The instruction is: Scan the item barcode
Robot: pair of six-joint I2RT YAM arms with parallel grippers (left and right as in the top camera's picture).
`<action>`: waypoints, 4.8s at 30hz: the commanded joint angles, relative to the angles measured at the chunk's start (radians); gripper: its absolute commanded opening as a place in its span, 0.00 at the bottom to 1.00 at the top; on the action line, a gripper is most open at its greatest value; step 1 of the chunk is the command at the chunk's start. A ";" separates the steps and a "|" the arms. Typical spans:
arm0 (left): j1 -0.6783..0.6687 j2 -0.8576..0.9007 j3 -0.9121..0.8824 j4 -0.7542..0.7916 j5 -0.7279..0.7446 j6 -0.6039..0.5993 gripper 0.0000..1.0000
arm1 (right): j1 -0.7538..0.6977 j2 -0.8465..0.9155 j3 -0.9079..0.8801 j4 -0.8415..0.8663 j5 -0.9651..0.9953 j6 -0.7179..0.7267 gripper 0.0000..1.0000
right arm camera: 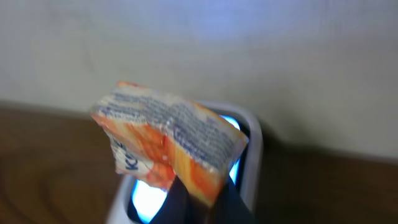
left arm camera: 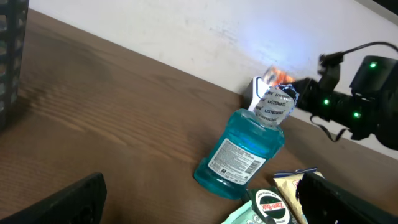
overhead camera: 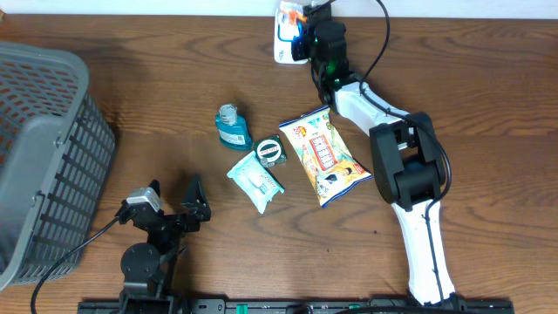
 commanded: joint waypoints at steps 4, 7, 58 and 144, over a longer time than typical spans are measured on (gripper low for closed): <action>0.003 -0.002 -0.018 -0.034 -0.013 0.001 0.98 | -0.032 -0.221 0.018 -0.257 0.218 -0.047 0.01; 0.003 -0.002 -0.018 -0.034 -0.013 0.001 0.98 | -0.064 -0.349 0.018 -0.489 0.425 -0.047 0.01; 0.003 -0.002 -0.018 -0.034 -0.013 0.001 0.98 | -1.052 -0.551 -0.198 -1.006 -0.369 0.241 0.99; 0.003 -0.002 -0.018 -0.034 -0.013 0.001 0.98 | 0.076 -0.567 -0.284 -1.748 -0.993 -0.915 0.01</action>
